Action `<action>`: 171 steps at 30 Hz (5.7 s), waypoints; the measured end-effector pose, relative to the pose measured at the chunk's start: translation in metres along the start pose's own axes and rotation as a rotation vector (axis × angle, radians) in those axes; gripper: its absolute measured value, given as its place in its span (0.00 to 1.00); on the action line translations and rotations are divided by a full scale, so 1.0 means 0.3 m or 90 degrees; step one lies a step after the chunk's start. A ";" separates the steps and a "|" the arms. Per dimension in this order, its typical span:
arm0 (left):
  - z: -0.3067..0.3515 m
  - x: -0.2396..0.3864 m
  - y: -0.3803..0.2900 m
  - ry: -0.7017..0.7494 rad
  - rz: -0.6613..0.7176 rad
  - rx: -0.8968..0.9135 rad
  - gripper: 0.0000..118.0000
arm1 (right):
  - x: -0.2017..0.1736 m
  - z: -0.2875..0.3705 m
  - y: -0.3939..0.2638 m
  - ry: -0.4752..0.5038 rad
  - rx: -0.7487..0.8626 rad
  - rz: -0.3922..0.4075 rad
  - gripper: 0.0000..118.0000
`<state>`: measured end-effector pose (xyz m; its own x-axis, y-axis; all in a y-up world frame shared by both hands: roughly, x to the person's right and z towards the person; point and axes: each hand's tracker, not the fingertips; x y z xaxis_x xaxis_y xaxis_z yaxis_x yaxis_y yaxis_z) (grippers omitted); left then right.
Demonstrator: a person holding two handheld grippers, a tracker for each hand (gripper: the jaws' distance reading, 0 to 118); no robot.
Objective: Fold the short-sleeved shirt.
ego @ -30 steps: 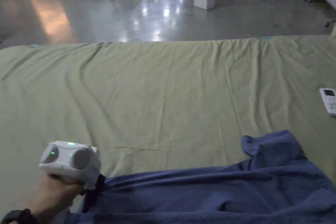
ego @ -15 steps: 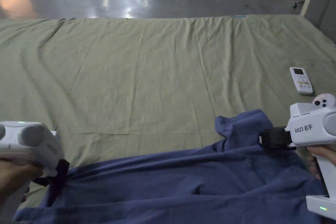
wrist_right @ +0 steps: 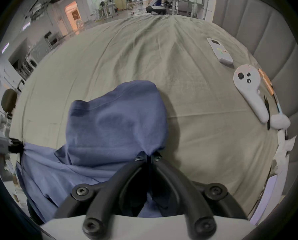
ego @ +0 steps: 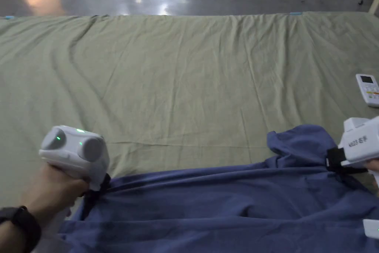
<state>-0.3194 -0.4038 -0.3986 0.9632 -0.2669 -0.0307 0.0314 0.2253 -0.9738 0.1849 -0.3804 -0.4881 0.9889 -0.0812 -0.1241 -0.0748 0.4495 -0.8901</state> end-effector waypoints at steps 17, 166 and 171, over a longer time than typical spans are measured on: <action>0.471 -0.276 -0.690 -0.226 0.045 0.389 0.05 | 0.254 0.666 -0.615 0.132 0.213 -0.065 0.02; 0.196 0.495 -0.583 -0.516 0.157 0.248 0.07 | -0.327 0.833 -1.218 0.145 0.243 -0.008 0.00; 0.271 0.375 -0.608 -0.544 0.167 0.300 0.61 | -0.337 0.820 -1.199 0.145 0.237 -0.010 0.00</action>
<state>-0.1952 -0.3988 -0.2061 0.8175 0.5632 0.1207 -0.2845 0.5770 -0.7656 0.1433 -0.3152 -0.0474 0.9329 -0.2661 -0.2426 0.0328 0.7338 -0.6785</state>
